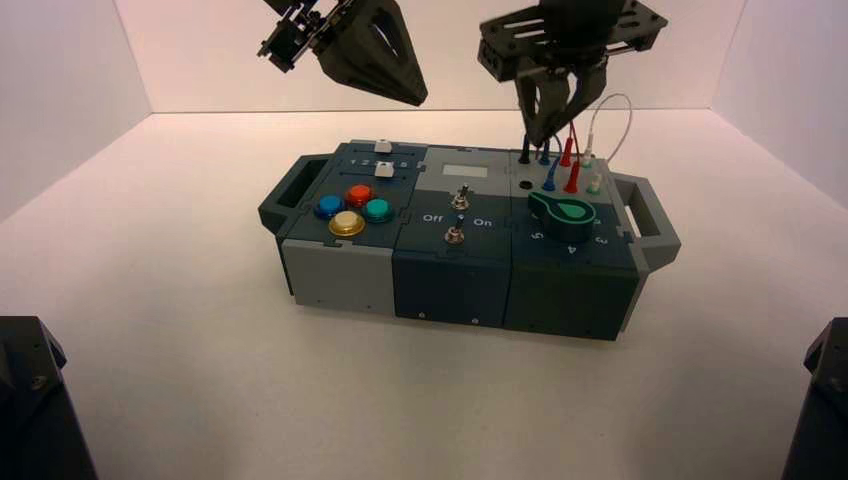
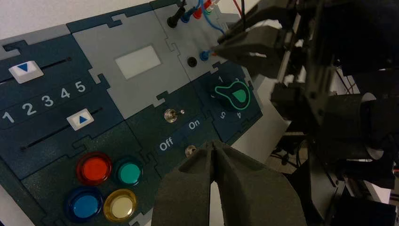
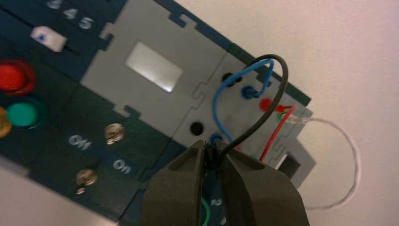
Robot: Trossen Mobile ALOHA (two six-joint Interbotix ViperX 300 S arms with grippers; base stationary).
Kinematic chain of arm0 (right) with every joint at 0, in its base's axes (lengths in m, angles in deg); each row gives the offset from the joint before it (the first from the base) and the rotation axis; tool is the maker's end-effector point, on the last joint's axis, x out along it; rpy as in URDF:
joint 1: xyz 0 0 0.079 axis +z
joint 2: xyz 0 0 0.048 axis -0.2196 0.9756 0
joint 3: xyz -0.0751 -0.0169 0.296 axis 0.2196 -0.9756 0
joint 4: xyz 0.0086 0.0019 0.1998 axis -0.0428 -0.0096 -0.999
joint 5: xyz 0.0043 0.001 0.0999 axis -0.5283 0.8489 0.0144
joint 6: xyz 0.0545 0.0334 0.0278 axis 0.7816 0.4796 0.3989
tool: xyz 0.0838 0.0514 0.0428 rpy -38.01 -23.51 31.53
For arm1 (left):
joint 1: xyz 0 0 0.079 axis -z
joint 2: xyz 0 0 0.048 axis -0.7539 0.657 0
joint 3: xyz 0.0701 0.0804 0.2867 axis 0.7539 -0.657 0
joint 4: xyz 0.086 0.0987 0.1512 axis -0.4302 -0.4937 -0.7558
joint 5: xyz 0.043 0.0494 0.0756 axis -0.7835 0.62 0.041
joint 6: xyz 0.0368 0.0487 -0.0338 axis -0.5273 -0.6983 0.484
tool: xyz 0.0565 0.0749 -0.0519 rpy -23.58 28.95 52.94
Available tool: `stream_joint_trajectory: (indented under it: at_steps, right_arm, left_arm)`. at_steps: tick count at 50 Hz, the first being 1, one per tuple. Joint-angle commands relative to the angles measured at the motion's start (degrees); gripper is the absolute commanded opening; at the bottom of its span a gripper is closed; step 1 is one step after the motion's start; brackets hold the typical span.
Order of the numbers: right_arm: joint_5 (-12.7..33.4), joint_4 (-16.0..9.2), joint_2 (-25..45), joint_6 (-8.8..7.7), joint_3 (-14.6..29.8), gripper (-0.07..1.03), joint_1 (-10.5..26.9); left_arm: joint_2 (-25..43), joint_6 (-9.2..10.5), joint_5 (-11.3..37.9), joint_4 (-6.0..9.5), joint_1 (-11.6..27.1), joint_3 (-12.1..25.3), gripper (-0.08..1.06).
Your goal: Pull the black wire.
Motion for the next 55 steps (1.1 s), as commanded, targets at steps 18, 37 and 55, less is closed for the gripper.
stream_joint_trajectory:
  at_steps: [18, 37, 55]
  right_arm:
    - [3.9, -12.6, -2.6, -9.40, 0.3, 0.02, 0.1]
    - [9.1, -12.3, -10.5, -9.84, -2.1, 0.84, 0.4]
    - [7.8, -4.8, -20.1, -9.40, -8.3, 0.83, -0.5]
  left_arm:
    - [-1.8, -0.70, 0.5, 0.09, 0.0, 1.8, -0.03]
    - [-1.8, -0.70, 2.4, 0.09, 0.0, 3.4, -0.03]
    - [-1.8, -1.85, 1.7, -0.26, -0.8, 4.8, -0.03]
